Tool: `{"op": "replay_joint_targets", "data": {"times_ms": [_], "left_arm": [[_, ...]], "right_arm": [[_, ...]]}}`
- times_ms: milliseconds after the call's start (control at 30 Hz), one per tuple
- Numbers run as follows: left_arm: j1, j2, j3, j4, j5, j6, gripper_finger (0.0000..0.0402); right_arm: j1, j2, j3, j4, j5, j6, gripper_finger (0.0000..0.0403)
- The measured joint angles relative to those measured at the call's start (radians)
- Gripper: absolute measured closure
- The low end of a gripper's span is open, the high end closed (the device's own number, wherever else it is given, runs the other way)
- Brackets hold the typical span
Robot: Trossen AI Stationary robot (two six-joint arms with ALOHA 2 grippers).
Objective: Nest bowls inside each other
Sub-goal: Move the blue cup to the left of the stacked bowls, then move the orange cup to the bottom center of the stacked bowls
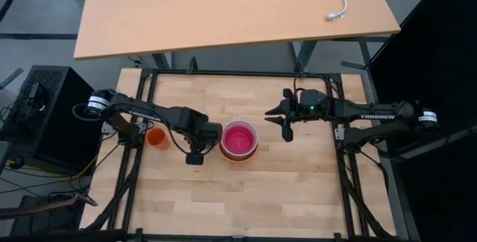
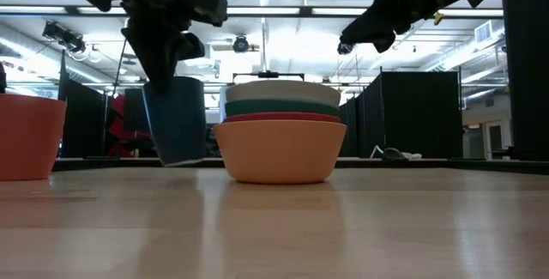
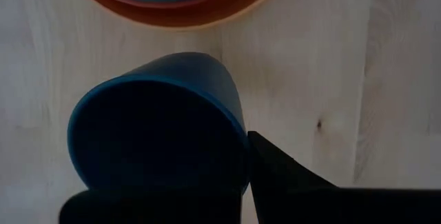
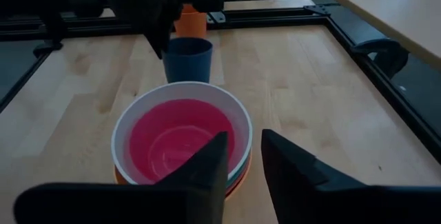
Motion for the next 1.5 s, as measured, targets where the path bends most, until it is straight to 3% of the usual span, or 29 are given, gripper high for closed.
{"op": "replay_joint_targets", "data": {"times_ms": [267,900,1233,1500], "left_arm": [[0.000,0.031,0.000,0.005,0.007,0.002,0.0400],[0.002,0.037,0.000,0.022,-0.046,0.000,0.0335],[0.002,0.034,0.064,-0.079,-0.095,-0.028,0.0281],[-0.042,-0.032,0.102,-0.251,-0.120,-0.184,0.0270]], "right_arm": [[0.000,0.000,0.000,0.001,-0.001,0.001,0.0336],[0.000,0.000,0.000,0.001,-0.001,0.023,0.0297],[0.000,0.000,0.000,0.000,-0.001,0.022,0.0303],[0.000,0.000,0.000,0.000,-0.001,0.014,0.0289]]}}
